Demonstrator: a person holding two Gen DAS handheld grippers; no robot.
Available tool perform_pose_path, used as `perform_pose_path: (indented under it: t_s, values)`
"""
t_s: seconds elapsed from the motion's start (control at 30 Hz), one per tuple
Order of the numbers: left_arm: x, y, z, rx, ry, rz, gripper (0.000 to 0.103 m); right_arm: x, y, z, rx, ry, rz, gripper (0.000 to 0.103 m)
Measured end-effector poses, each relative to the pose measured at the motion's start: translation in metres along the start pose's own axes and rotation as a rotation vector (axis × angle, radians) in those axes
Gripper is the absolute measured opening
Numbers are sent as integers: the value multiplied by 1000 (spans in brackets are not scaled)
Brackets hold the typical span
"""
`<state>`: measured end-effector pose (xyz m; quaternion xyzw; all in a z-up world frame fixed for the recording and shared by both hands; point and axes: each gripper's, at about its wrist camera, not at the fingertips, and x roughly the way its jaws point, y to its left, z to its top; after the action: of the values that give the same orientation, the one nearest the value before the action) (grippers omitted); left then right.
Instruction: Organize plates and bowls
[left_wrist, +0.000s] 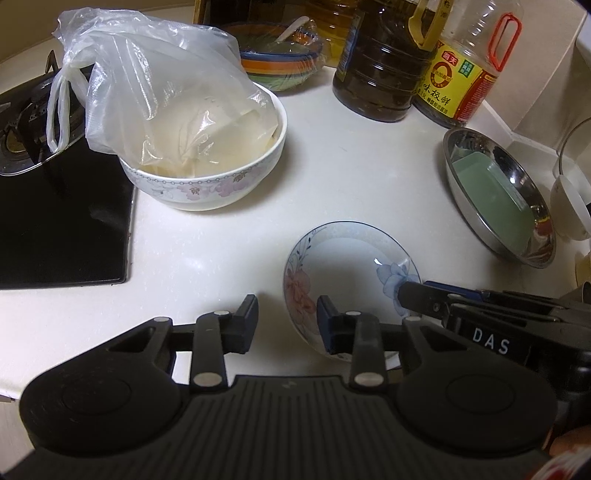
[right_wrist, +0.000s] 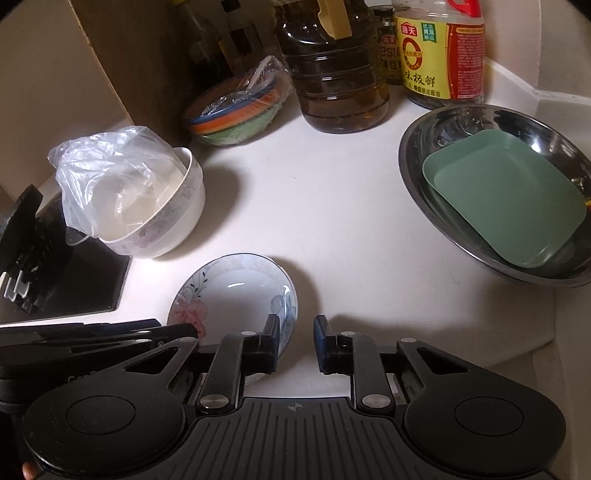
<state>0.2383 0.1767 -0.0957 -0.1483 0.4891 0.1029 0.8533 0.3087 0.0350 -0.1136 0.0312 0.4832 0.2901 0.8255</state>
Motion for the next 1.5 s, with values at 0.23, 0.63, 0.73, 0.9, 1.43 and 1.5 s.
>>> perform_pose_path:
  t_s: [0.23,0.63,0.73,0.9,1.43,1.5]
  values:
    - [5,-2,2,-7,10,-10,18,3,2,0,-1,-5,-3,8]
    - [5,-8,1,11,4,-3,11,1,5,-2,-21,-17,-22,7]
    - [4,-10,1,16,-2,-4,11,-1,5,-2,-25,-24,-27,7]
    - [1,-13,3,29,-11,-10,11,-7,3,-3,-25,-38,-31,7]
    - [-15,-52,17,110,-66,-52,11,-44,-21,7,14,-112,-52,7]
    - [-16,-60,20,127,-72,-59,11,-49,-26,9,24,-122,-59,7]
